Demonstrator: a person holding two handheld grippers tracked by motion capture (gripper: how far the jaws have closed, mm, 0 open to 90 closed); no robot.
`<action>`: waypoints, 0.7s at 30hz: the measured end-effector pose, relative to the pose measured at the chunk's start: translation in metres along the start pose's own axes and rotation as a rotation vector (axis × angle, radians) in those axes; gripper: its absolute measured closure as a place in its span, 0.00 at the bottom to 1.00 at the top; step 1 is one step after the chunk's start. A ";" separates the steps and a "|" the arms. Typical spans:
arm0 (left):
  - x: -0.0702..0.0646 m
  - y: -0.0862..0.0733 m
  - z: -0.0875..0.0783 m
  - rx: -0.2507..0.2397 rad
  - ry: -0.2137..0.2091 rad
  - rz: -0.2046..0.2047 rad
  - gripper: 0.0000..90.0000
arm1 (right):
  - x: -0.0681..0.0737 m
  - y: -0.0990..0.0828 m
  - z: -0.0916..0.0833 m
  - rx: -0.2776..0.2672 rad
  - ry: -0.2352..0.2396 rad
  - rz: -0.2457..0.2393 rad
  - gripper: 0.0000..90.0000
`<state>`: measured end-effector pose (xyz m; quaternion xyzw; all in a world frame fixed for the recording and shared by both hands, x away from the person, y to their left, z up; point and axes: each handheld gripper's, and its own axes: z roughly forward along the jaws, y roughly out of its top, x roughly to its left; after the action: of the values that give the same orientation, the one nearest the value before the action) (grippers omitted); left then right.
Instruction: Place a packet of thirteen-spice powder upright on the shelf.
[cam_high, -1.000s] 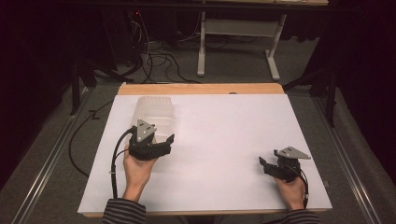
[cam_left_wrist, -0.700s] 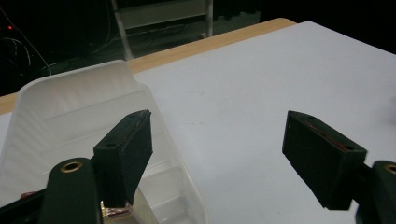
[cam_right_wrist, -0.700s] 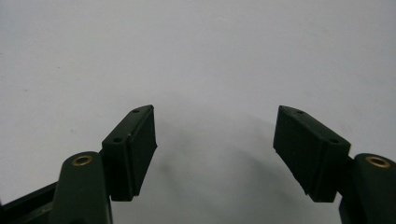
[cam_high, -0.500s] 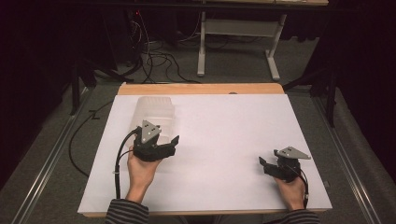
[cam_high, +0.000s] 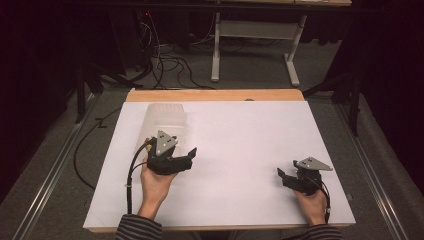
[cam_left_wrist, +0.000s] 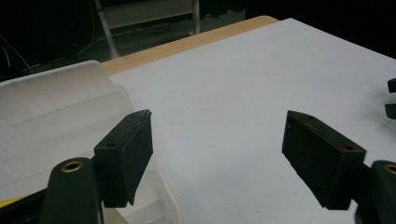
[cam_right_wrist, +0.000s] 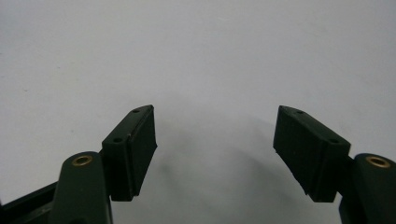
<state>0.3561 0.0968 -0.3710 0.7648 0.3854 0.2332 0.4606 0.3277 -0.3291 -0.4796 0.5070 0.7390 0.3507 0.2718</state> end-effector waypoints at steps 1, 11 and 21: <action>-0.001 0.000 0.000 0.001 -0.003 0.000 0.28 | 0.000 0.000 0.000 0.000 0.000 0.000 0.34; -0.008 -0.002 0.004 0.004 -0.025 0.002 0.28 | 0.000 0.000 0.000 -0.002 0.002 0.002 0.34; -0.013 -0.004 0.007 0.006 -0.034 0.008 0.28 | 0.000 0.000 0.000 0.001 0.001 0.003 0.34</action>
<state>0.3515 0.0842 -0.3779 0.7716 0.3751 0.2209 0.4638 0.3276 -0.3286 -0.4797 0.5081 0.7385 0.3510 0.2705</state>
